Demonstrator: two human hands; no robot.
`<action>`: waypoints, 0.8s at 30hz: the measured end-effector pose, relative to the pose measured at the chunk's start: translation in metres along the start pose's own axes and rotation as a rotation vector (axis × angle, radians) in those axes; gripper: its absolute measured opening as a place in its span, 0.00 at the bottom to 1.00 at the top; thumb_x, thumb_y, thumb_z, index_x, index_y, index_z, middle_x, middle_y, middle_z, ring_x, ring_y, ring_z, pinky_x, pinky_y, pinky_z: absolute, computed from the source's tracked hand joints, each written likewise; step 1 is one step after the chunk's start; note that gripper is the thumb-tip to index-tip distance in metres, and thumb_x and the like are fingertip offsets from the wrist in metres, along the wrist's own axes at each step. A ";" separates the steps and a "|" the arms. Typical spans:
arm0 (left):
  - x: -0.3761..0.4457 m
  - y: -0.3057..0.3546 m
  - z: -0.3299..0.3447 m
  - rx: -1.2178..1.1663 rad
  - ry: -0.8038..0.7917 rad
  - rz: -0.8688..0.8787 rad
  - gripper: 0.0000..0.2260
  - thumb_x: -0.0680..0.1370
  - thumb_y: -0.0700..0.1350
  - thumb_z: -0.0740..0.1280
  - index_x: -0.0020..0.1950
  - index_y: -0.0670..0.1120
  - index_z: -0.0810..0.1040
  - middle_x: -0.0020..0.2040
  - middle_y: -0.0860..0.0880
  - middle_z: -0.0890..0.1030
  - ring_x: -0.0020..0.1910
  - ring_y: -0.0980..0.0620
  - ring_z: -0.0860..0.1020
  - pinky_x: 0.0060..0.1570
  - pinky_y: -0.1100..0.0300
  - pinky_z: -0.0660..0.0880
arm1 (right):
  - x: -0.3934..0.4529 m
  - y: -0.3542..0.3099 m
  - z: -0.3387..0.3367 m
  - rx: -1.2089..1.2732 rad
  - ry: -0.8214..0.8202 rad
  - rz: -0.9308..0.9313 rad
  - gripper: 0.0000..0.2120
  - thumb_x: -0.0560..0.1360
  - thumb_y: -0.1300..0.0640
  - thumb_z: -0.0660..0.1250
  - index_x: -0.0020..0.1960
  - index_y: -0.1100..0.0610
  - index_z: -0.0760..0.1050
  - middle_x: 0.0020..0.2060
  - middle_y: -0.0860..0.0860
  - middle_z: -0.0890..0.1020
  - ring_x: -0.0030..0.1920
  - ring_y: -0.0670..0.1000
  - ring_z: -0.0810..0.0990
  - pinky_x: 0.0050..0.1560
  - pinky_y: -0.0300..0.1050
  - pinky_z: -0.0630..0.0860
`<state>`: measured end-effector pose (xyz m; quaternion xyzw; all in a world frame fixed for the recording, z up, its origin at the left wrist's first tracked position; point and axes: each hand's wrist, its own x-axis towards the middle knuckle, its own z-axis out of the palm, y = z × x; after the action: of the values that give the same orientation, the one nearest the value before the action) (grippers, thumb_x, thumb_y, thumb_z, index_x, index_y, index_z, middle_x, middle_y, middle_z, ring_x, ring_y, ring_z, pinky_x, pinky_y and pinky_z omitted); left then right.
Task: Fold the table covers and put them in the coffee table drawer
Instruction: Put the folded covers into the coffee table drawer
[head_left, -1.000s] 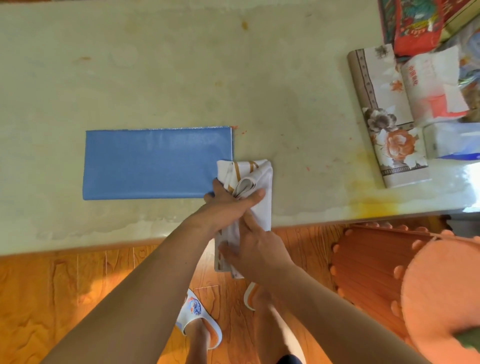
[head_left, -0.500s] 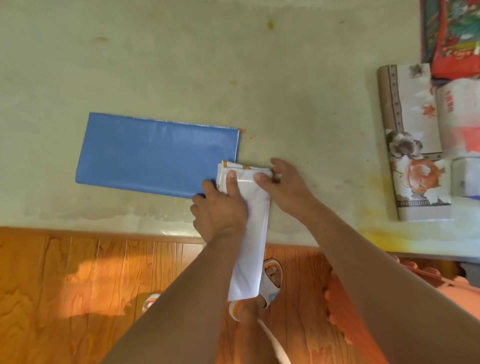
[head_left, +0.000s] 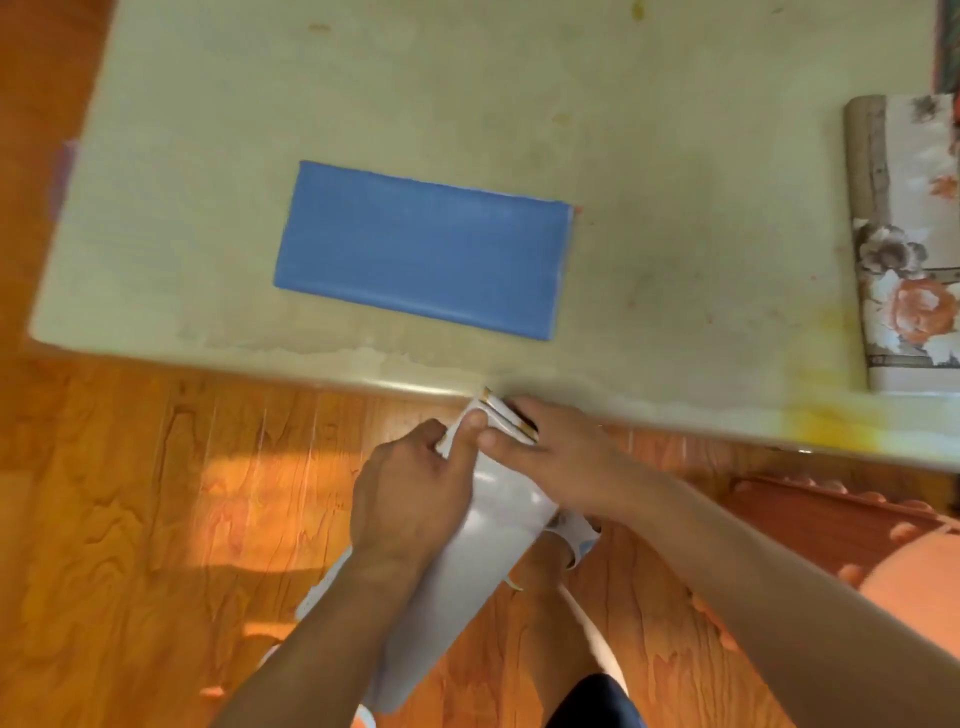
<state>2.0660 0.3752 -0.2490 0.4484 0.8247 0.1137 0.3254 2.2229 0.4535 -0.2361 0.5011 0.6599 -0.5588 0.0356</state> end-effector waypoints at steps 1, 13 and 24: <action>-0.006 -0.018 -0.011 0.038 -0.017 0.023 0.35 0.73 0.77 0.44 0.35 0.49 0.74 0.29 0.50 0.77 0.38 0.42 0.78 0.36 0.54 0.69 | -0.007 -0.005 0.027 0.041 0.075 -0.001 0.16 0.75 0.34 0.65 0.50 0.46 0.76 0.45 0.42 0.82 0.46 0.39 0.79 0.51 0.42 0.76; -0.086 -0.283 -0.160 0.400 0.248 0.345 0.21 0.83 0.61 0.57 0.66 0.51 0.79 0.67 0.45 0.78 0.68 0.39 0.72 0.70 0.40 0.65 | -0.056 -0.116 0.262 0.594 0.465 0.326 0.20 0.78 0.38 0.67 0.48 0.56 0.81 0.39 0.56 0.86 0.44 0.61 0.84 0.47 0.58 0.80; 0.037 -0.379 -0.087 -0.580 -0.108 -0.134 0.14 0.80 0.63 0.65 0.49 0.53 0.79 0.49 0.47 0.82 0.46 0.48 0.82 0.41 0.55 0.75 | 0.066 -0.051 0.293 0.543 0.404 0.180 0.30 0.72 0.30 0.67 0.53 0.58 0.82 0.49 0.62 0.85 0.52 0.68 0.83 0.56 0.65 0.79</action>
<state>1.7437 0.1981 -0.3801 0.2867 0.7671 0.2987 0.4901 2.0046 0.2744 -0.3499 0.6489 0.4339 -0.5983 -0.1810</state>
